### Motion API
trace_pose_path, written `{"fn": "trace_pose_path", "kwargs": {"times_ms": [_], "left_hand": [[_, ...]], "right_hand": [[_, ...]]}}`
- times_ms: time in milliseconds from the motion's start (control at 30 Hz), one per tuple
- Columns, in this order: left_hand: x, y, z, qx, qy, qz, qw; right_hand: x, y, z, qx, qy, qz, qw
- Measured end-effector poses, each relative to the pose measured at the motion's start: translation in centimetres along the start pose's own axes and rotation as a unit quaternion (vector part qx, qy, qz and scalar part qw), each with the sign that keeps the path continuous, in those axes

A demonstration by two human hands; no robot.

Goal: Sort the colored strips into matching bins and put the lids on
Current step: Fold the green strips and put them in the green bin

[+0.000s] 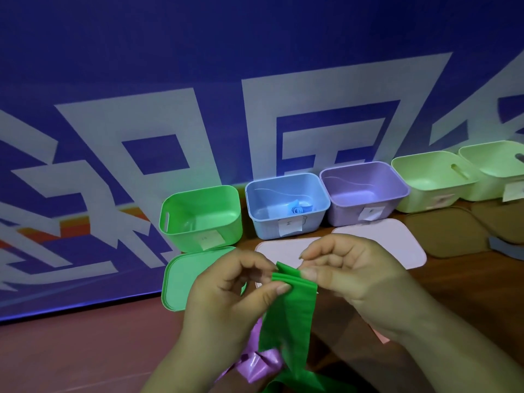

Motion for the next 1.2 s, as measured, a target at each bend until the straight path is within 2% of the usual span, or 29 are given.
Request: {"fn": "trace_pose_path", "kwargs": {"times_ms": [167, 433, 867, 1067, 1200], "left_hand": [[-0.3, 0.0, 0.0, -0.003, 0.028, -0.022, 0.999], [-0.1, -0.1, 0.1, -0.014, 0.023, -0.021, 0.999], [0.4, 0.1, 0.7, 0.0, 0.018, -0.095, 0.995], [2.1, 0.4, 1.5, 0.024, 0.004, -0.145, 0.989], [5.1, 0.6, 2.6, 0.033, -0.042, -0.143, 0.988]], "right_hand": [[-0.5, 0.7, 0.1, 0.023, 0.028, -0.054, 0.998], [-1.0, 0.6, 0.0, 0.027, 0.034, -0.04, 0.998], [-1.6, 0.6, 0.0, 0.03, 0.027, -0.027, 0.999], [-3.5, -1.9, 0.3, -0.014, 0.051, 0.004, 0.999], [-9.2, -6.3, 0.6, -0.08, 0.112, 0.068, 0.988]]}}
Point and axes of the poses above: each hand's wrist, its own z-axis away from the middle knuckle, its own y-axis out of the palm, x = y × z, the point moved 10 cm from there along -z, towards the middle knuckle, and after that the axes turned 1 degree about -x, right-handed, at the moved point
